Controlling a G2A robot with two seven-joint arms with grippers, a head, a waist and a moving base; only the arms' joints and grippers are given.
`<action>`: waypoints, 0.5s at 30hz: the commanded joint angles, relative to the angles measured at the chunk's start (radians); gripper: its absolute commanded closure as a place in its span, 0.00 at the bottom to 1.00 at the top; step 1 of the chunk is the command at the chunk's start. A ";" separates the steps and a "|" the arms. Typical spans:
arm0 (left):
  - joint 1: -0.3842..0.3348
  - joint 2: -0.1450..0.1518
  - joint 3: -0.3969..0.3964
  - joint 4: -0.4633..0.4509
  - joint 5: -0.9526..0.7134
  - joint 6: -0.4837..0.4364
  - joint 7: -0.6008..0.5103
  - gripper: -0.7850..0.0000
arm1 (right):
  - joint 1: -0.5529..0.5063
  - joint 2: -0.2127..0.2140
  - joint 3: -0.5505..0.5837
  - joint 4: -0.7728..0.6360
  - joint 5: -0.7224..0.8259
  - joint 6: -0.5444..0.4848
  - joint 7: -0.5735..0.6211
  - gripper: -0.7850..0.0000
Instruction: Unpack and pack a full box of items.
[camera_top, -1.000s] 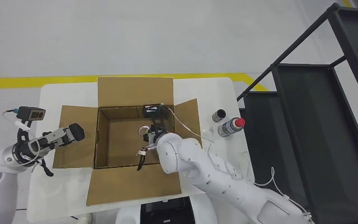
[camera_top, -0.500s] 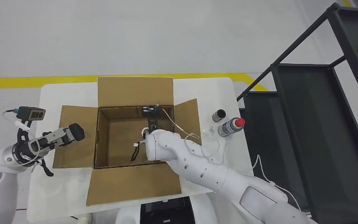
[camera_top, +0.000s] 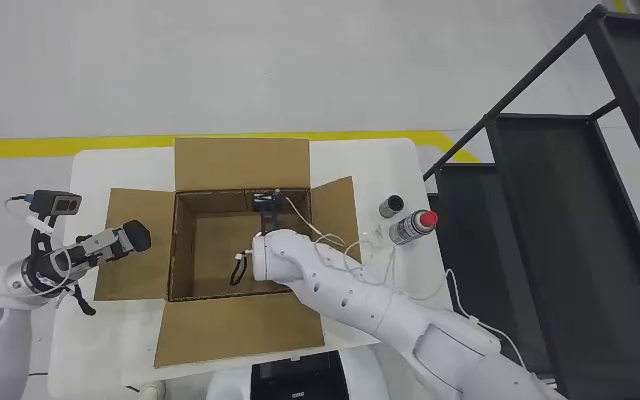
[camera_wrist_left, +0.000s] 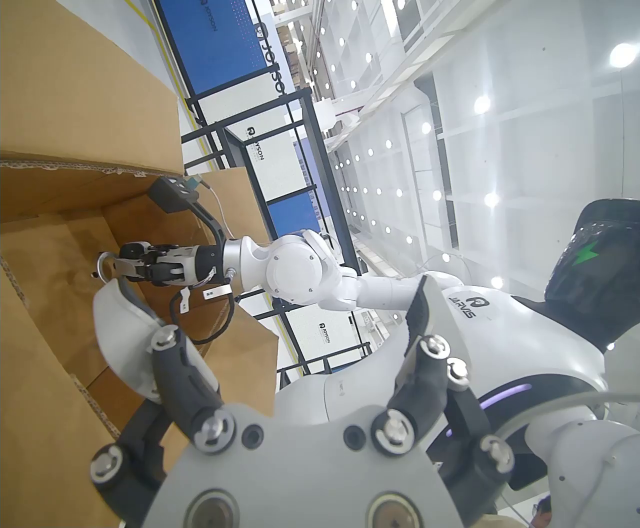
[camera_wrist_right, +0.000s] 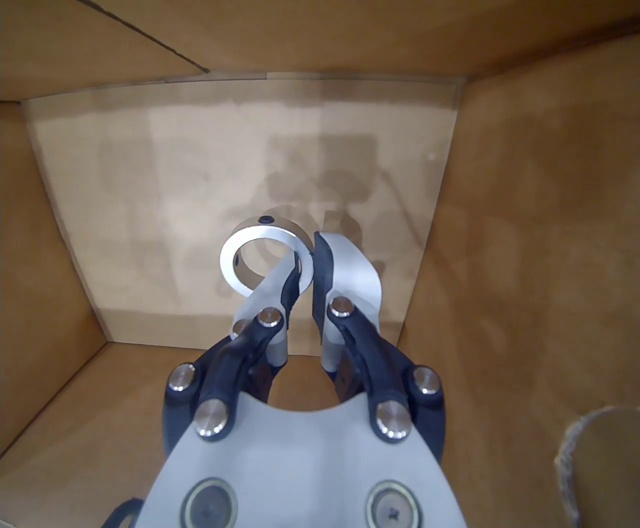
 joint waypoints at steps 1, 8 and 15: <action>0.000 0.000 0.000 0.000 0.000 0.000 0.000 0.00 | -0.001 -0.004 0.001 0.000 -0.001 -0.001 0.000 0.00; 0.000 0.000 0.000 0.000 0.000 0.000 0.000 0.00 | -0.059 0.006 0.037 -0.128 -0.006 -0.035 -0.031 0.00; 0.000 0.000 0.000 0.000 0.000 0.000 0.000 0.00 | -0.251 0.079 0.143 -0.516 -0.097 -0.156 -0.011 0.00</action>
